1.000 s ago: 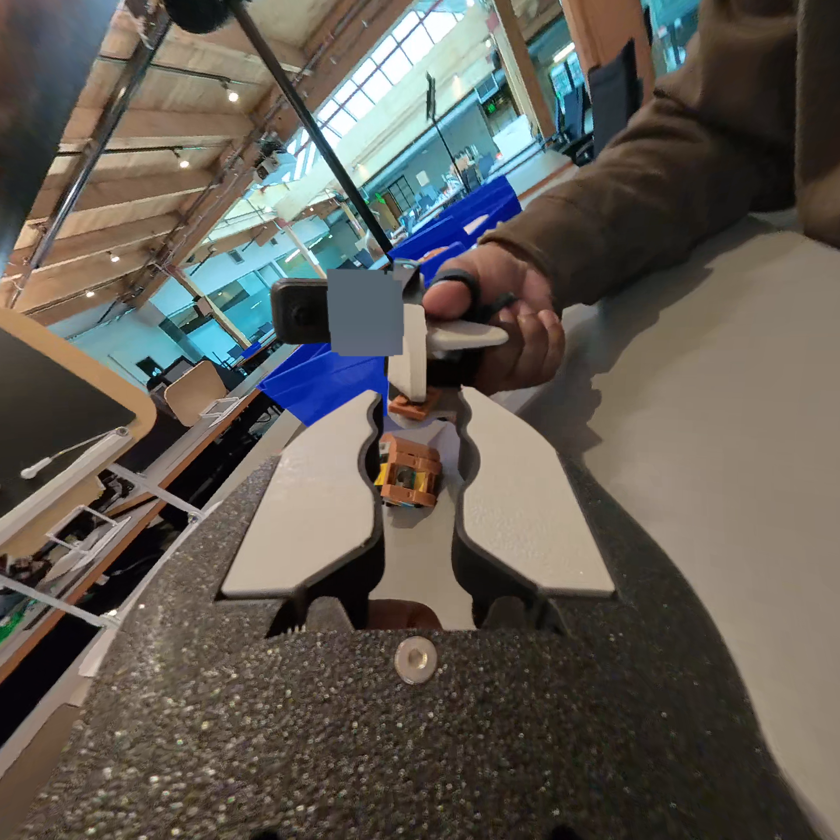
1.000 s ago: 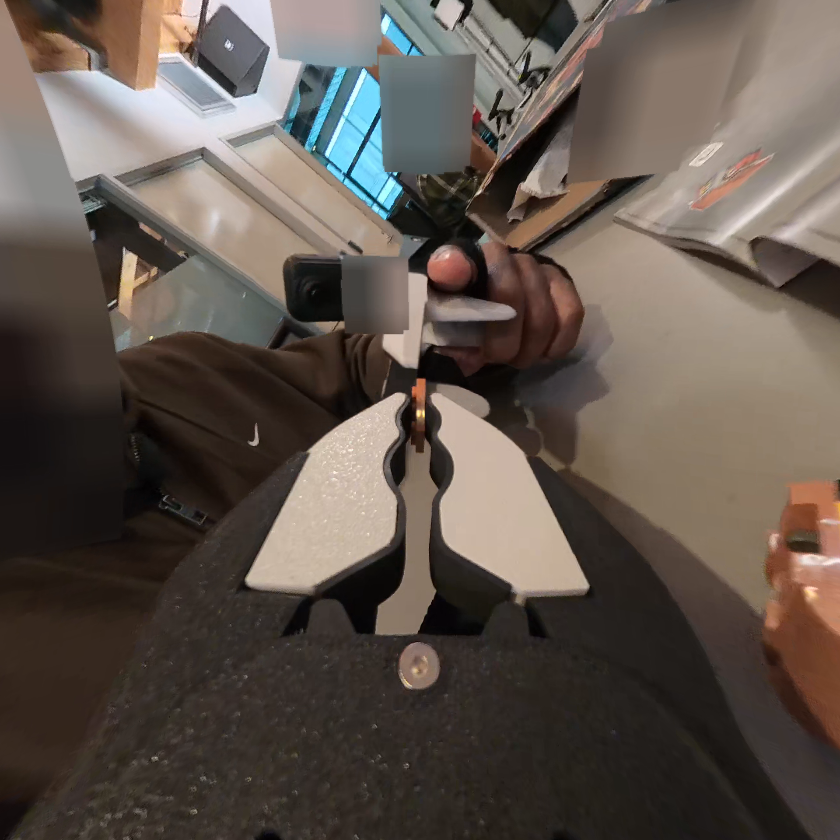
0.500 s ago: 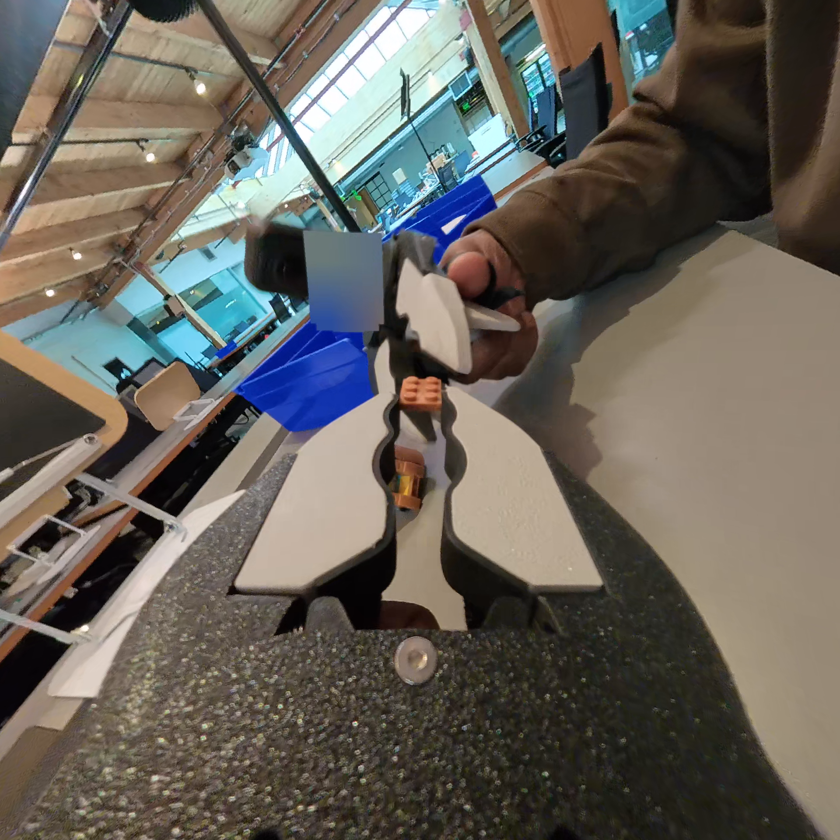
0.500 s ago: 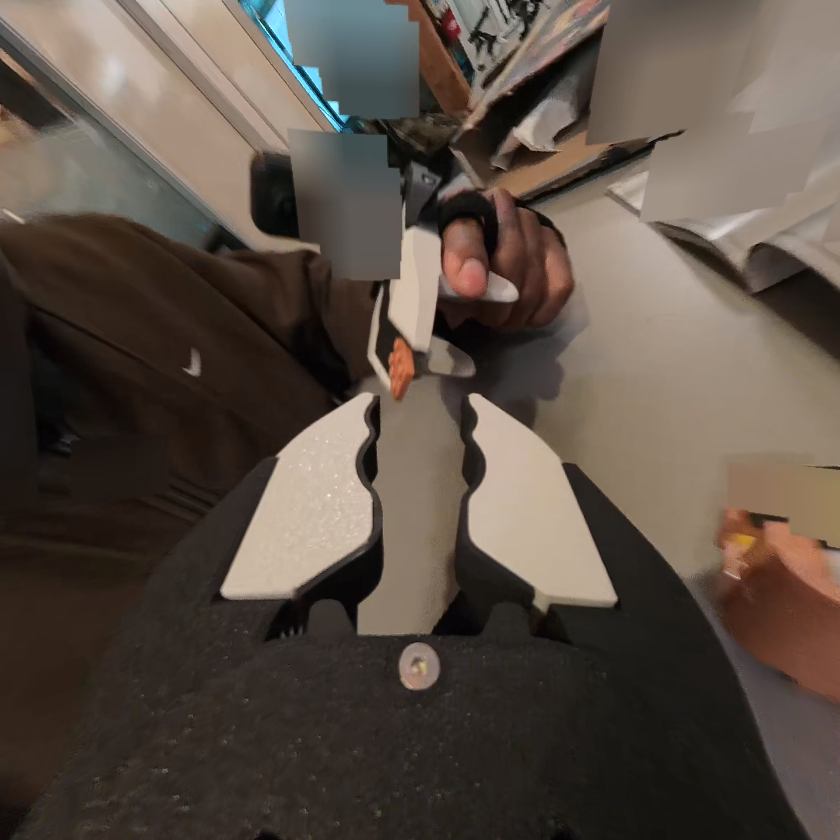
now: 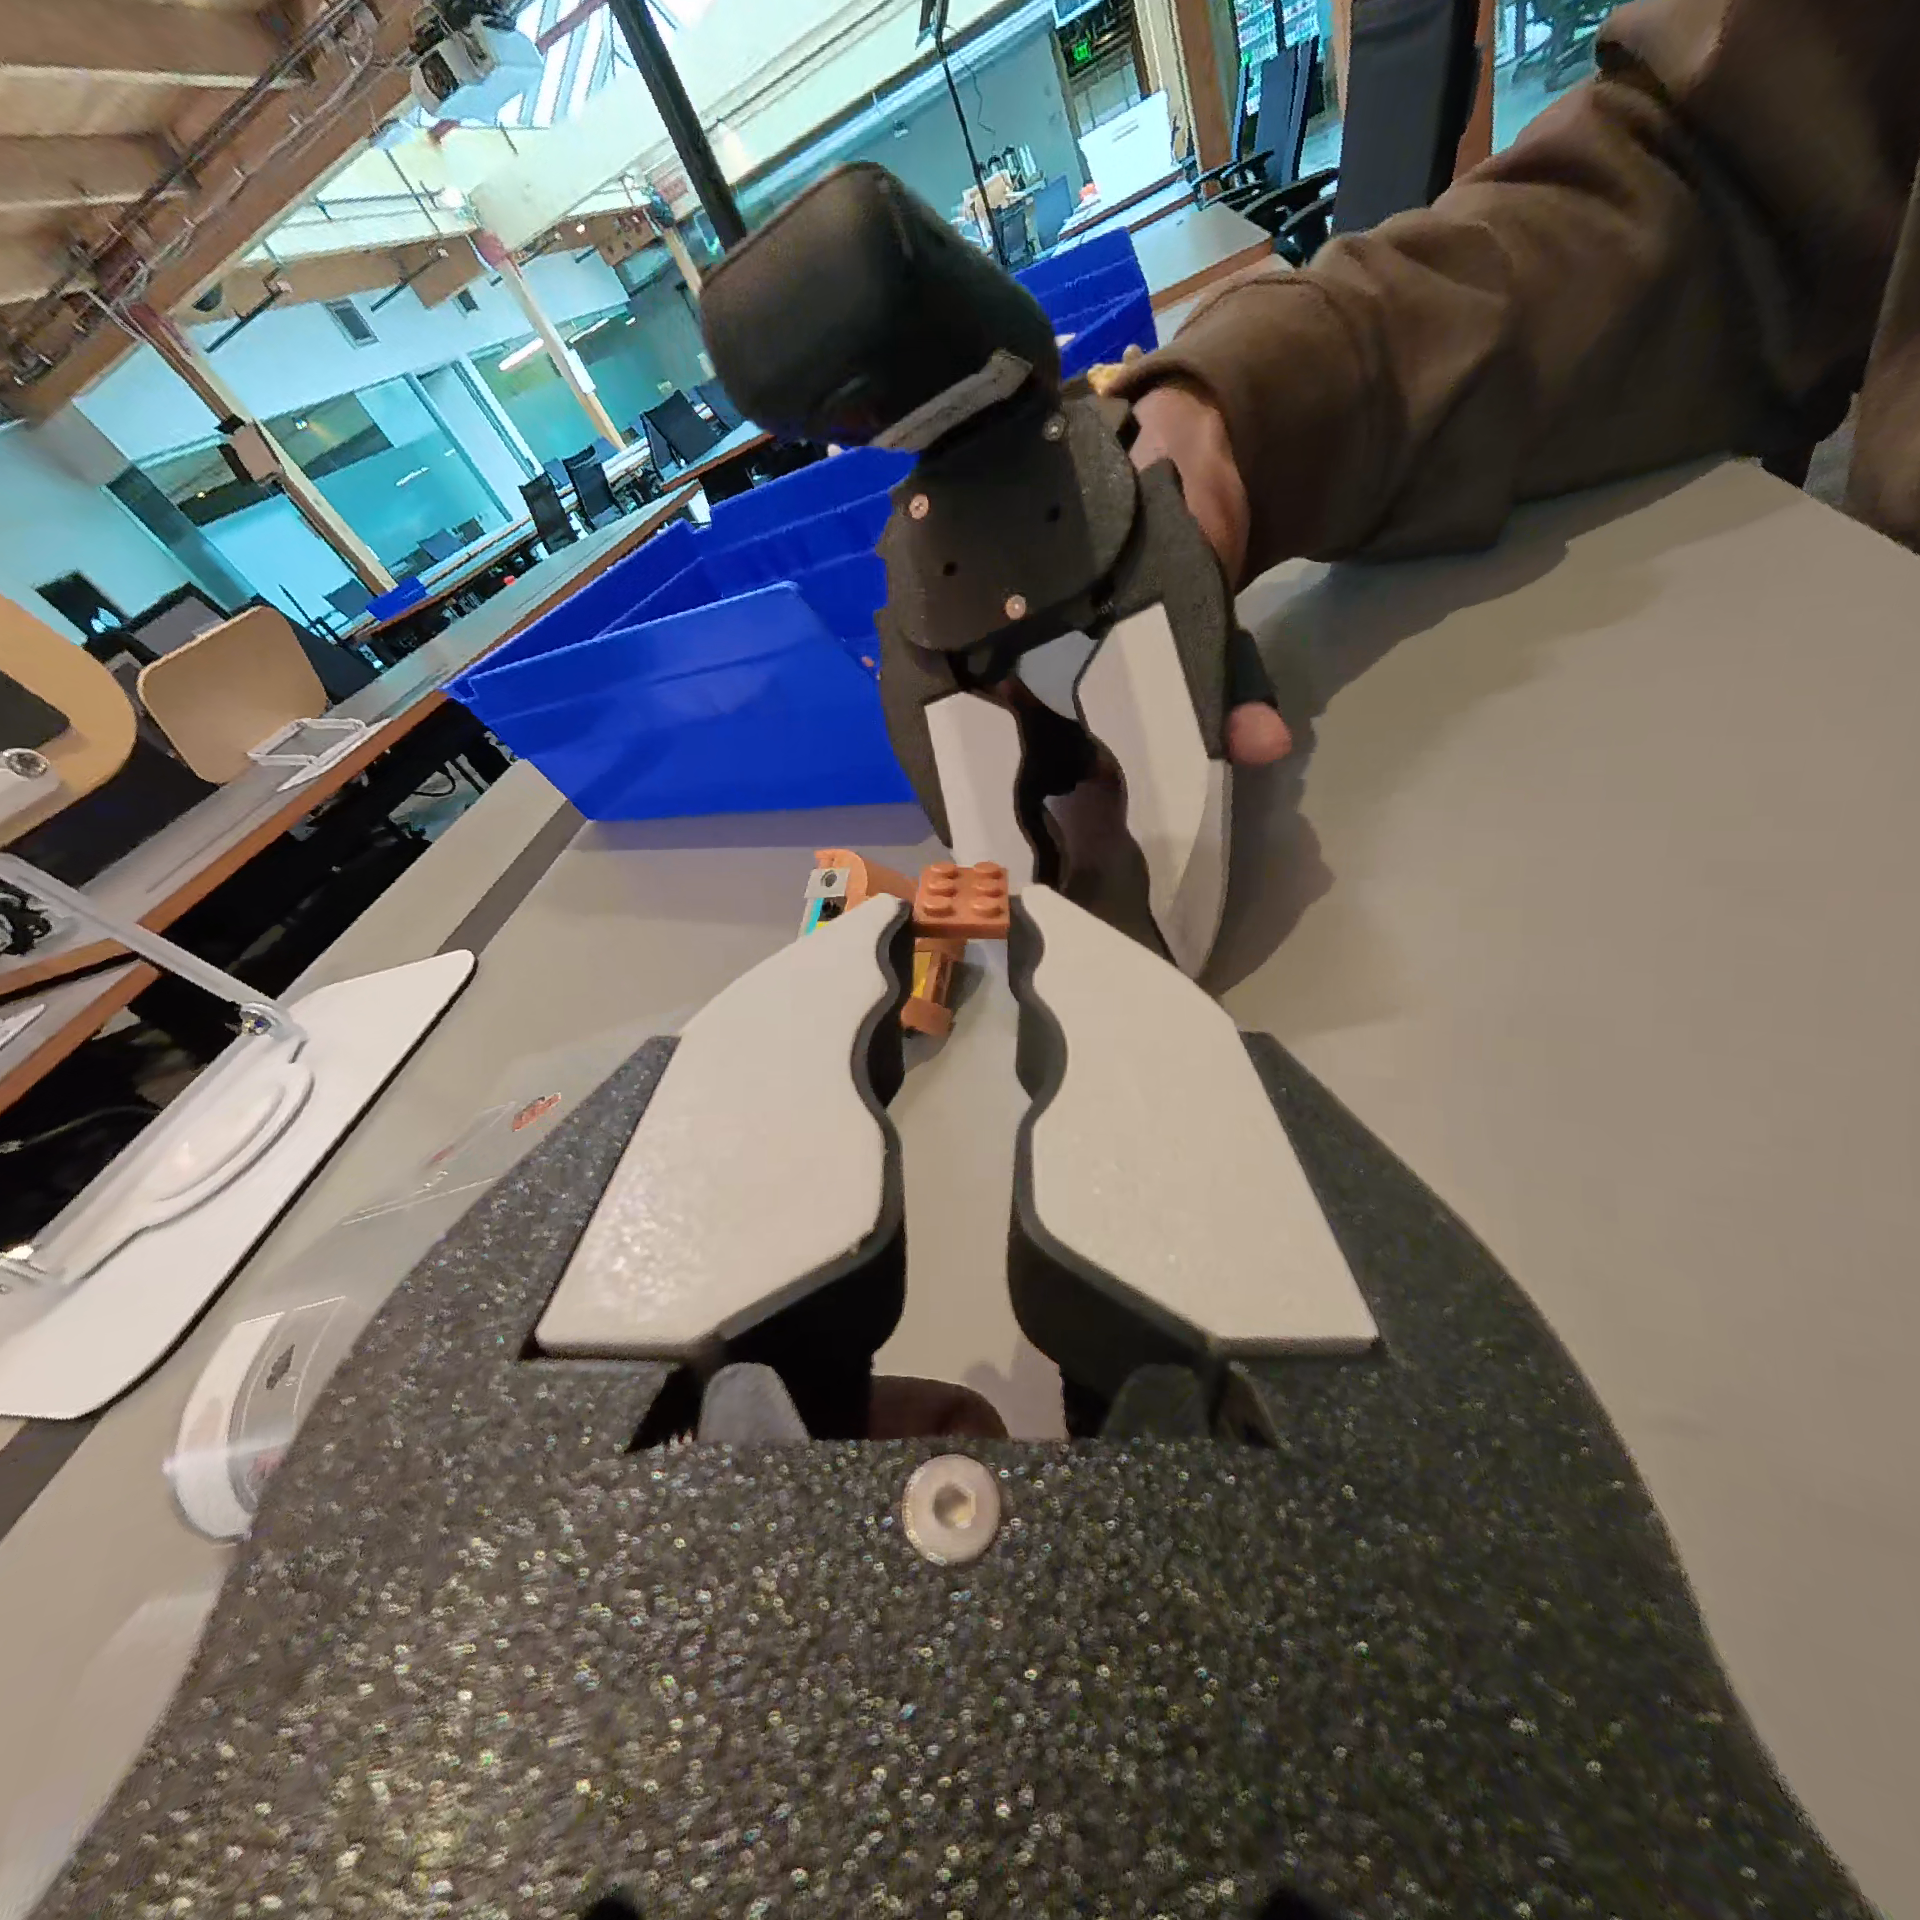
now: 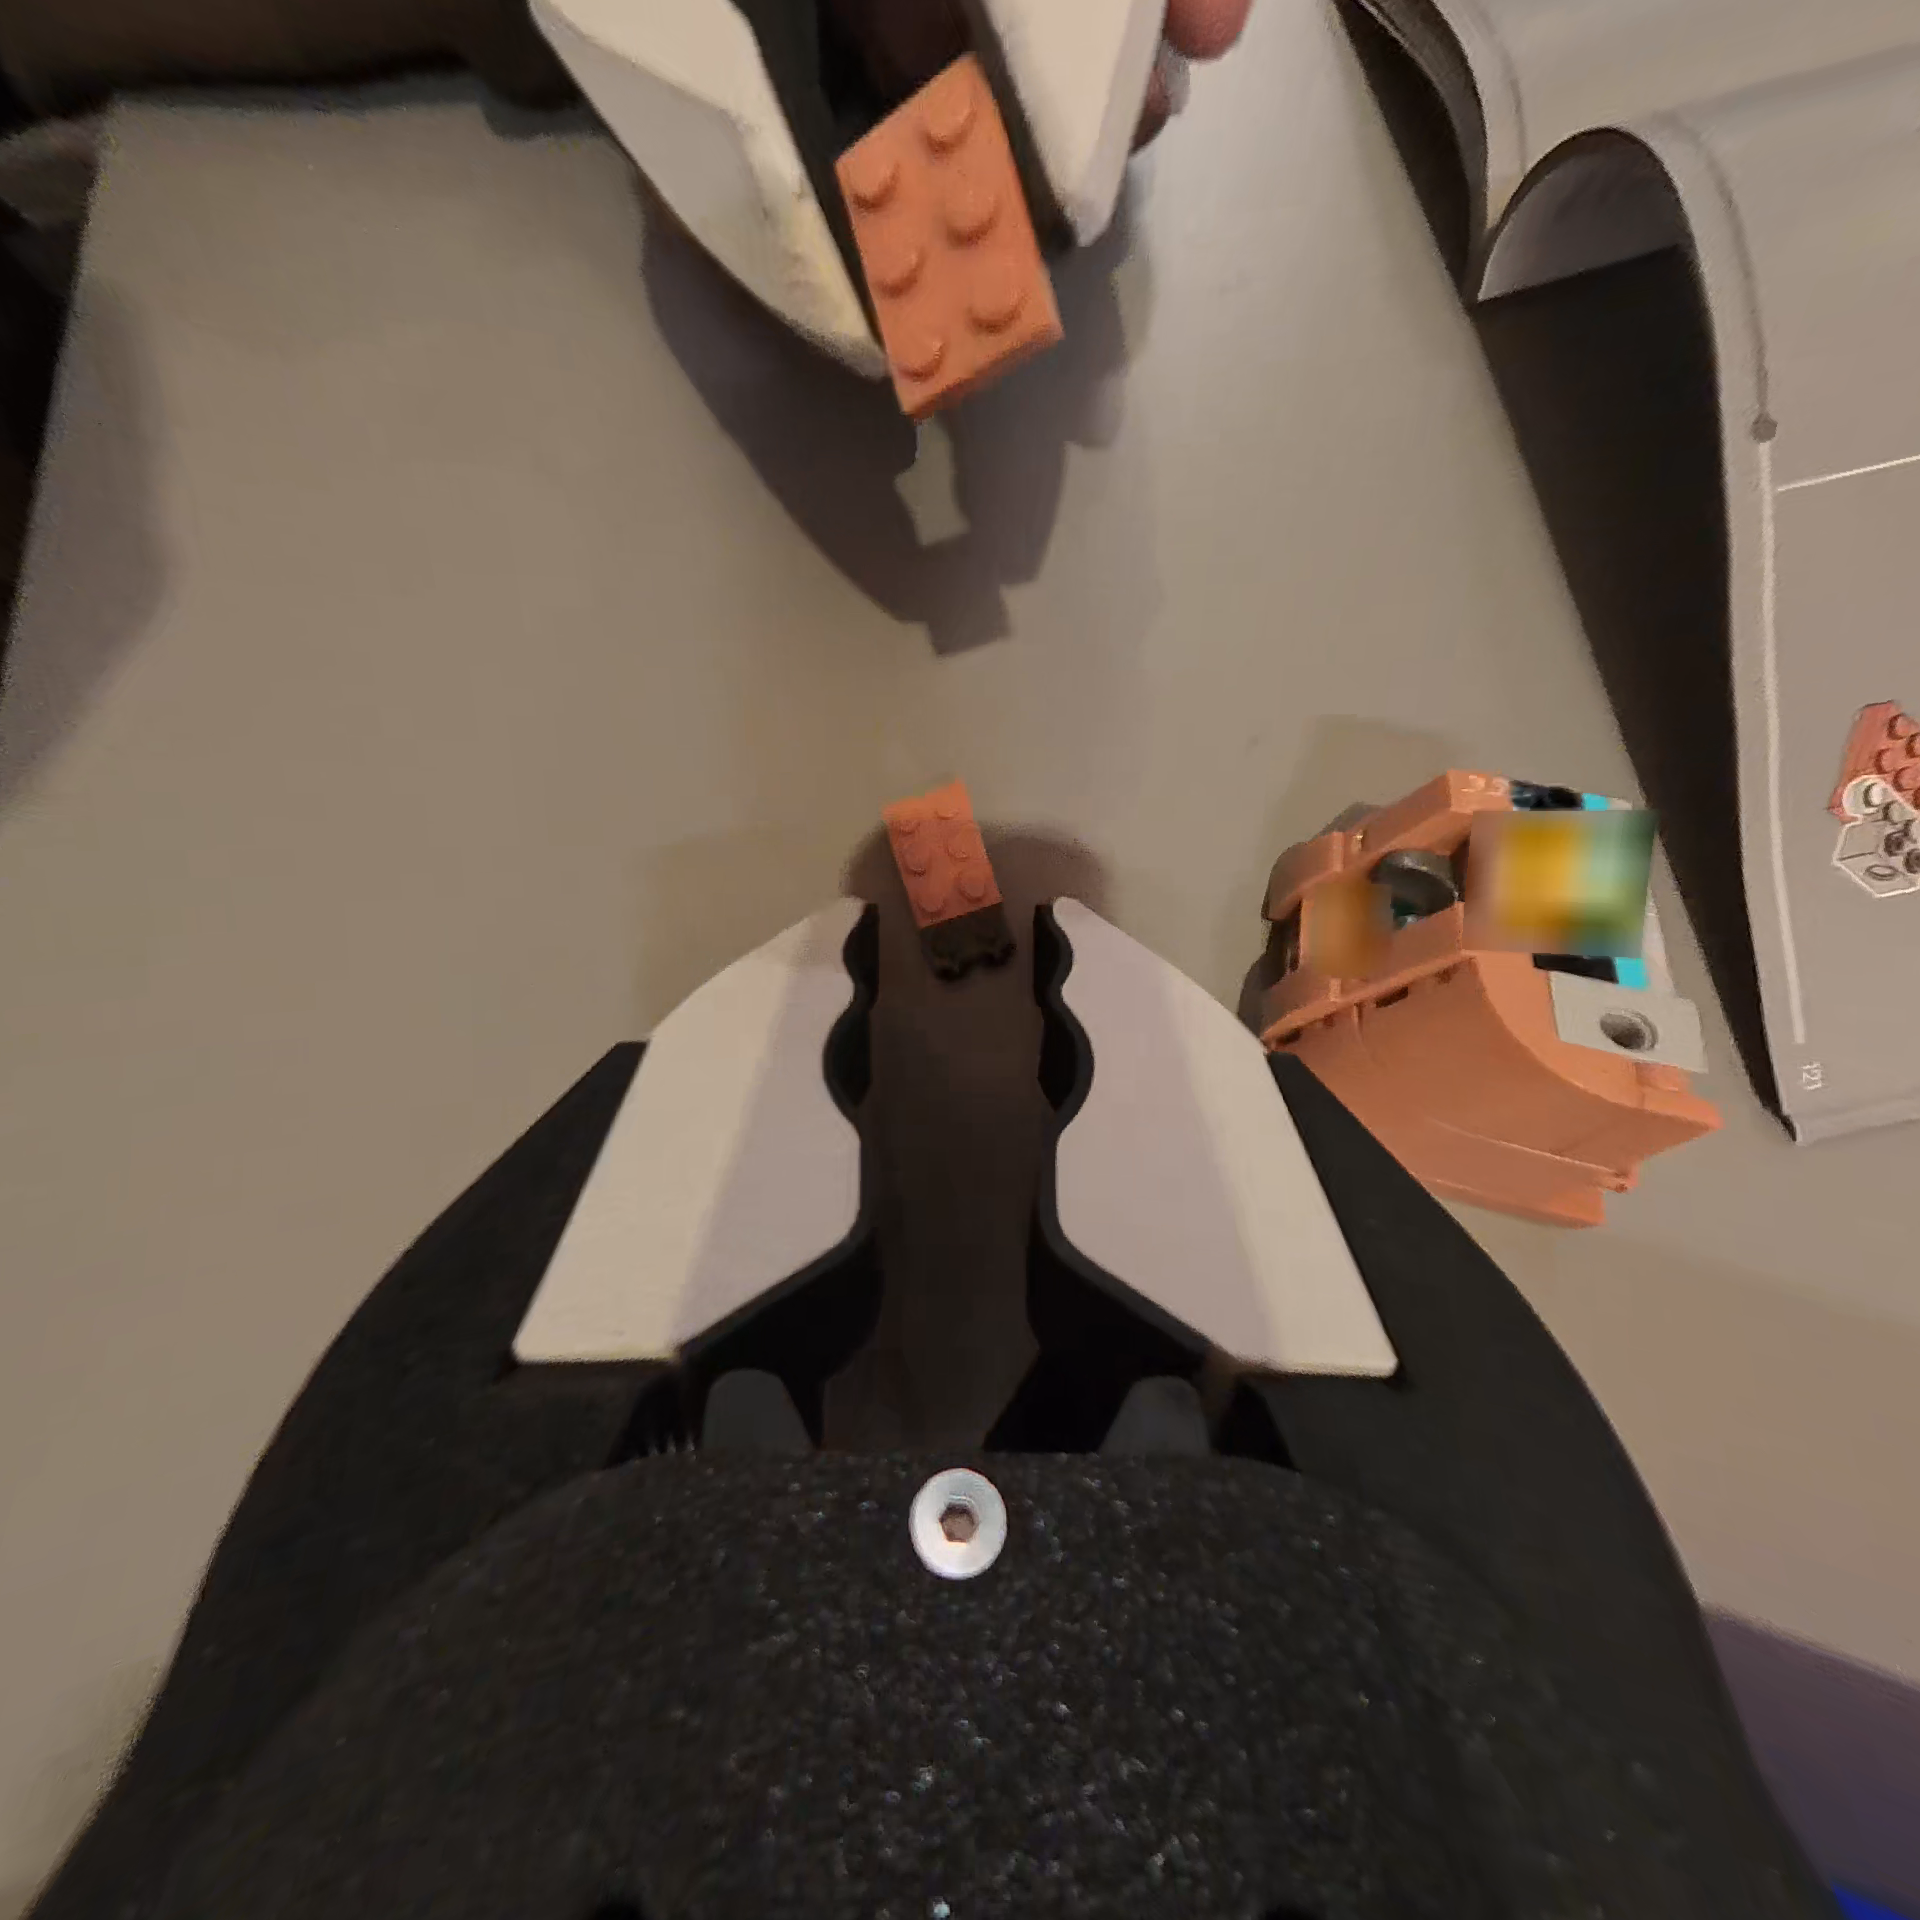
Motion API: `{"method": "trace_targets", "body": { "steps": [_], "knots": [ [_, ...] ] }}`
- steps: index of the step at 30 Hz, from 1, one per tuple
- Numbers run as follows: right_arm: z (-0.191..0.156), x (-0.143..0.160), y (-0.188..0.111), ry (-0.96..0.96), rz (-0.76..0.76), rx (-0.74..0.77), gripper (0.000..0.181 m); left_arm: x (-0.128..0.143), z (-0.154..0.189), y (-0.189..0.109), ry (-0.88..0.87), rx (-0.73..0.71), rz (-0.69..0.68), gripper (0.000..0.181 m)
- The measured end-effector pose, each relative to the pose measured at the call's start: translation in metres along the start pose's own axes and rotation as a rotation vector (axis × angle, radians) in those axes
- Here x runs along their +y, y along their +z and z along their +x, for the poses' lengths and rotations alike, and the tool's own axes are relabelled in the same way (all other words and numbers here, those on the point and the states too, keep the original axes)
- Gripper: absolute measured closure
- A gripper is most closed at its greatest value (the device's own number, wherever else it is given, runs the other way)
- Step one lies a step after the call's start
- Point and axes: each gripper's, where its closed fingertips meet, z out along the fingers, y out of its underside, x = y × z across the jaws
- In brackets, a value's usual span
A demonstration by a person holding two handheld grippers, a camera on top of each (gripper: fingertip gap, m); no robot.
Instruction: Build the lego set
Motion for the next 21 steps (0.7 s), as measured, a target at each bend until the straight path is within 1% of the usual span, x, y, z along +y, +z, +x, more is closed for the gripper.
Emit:
{"method": "trace_targets", "body": {
  "steps": [2,8,11,14,17,21],
  "knots": [
    [-0.002,-0.001,0.001,0.002,-0.010,0.009,0.163,0.000,-0.003,-0.001,-0.021,-0.005,0.003,0.164],
    [-0.002,-0.014,0.004,0.082,0.067,-0.001,0.164,0.000,-0.016,-0.005,-0.102,-0.043,0.014,0.164],
    [0.003,-0.025,0.001,0.135,0.136,0.021,0.164,0.006,-0.021,-0.007,-0.116,-0.062,-0.020,0.164],
    [0.009,-0.034,-0.005,0.179,0.204,0.046,0.164,0.019,-0.022,-0.007,-0.084,-0.070,-0.110,0.164],
    [0.014,-0.037,-0.008,0.204,0.238,0.072,0.164,0.046,-0.016,-0.006,-0.038,-0.039,-0.291,0.164],
    [0.015,-0.038,-0.008,0.219,0.267,0.081,0.164,0.064,-0.004,-0.008,-0.014,0.021,-0.441,0.164]
  ]
}}
